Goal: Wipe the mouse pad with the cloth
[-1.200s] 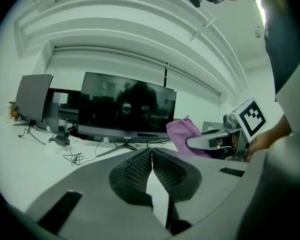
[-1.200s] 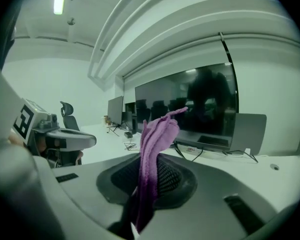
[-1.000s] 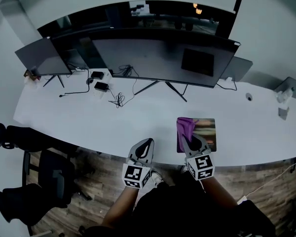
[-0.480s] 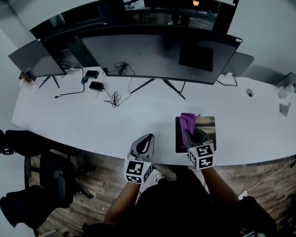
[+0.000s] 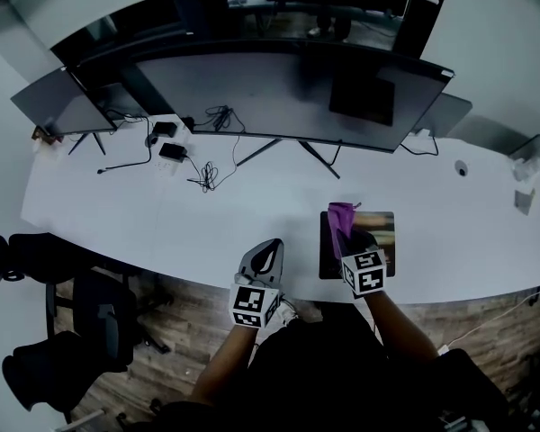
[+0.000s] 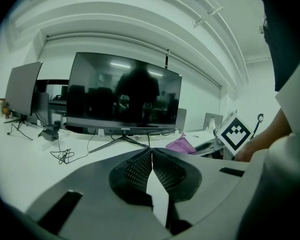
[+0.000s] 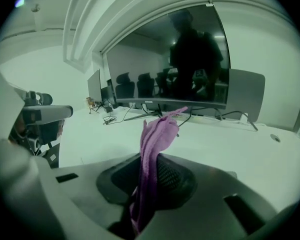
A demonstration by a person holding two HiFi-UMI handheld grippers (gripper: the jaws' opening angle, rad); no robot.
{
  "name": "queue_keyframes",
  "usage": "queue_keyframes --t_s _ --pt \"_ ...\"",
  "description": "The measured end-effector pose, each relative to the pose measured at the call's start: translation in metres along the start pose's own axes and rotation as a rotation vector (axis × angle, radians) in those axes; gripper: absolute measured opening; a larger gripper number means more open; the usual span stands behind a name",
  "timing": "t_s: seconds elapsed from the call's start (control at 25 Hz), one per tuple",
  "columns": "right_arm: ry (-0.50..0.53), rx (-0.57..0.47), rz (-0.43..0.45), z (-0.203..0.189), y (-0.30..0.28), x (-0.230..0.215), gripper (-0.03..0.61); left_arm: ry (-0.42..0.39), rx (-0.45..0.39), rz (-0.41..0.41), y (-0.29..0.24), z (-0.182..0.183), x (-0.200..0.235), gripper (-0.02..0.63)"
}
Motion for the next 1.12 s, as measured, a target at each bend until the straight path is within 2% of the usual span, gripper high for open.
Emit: queue_keyframes --t_s 0.24,0.6,1.12 --pt "-0.024 0.085 0.002 -0.010 -0.031 -0.009 0.066 0.004 0.012 0.014 -0.004 0.000 0.000 0.021" --pt "-0.123 0.135 0.034 -0.013 -0.050 -0.005 0.066 0.008 0.021 0.033 -0.002 -0.003 0.003 0.021" --pt "-0.112 0.148 -0.010 -0.019 -0.046 -0.015 0.066 0.036 0.021 0.057 -0.001 -0.006 0.006 0.021"
Point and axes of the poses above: the fingertips, and each gripper's own axes: y backward along the fingers, x to its left, z out of its top, the point moved 8 cm from there along y, backward along the fingers, and after that the axes turned 4 degrees about x, right-handed, at the moved point
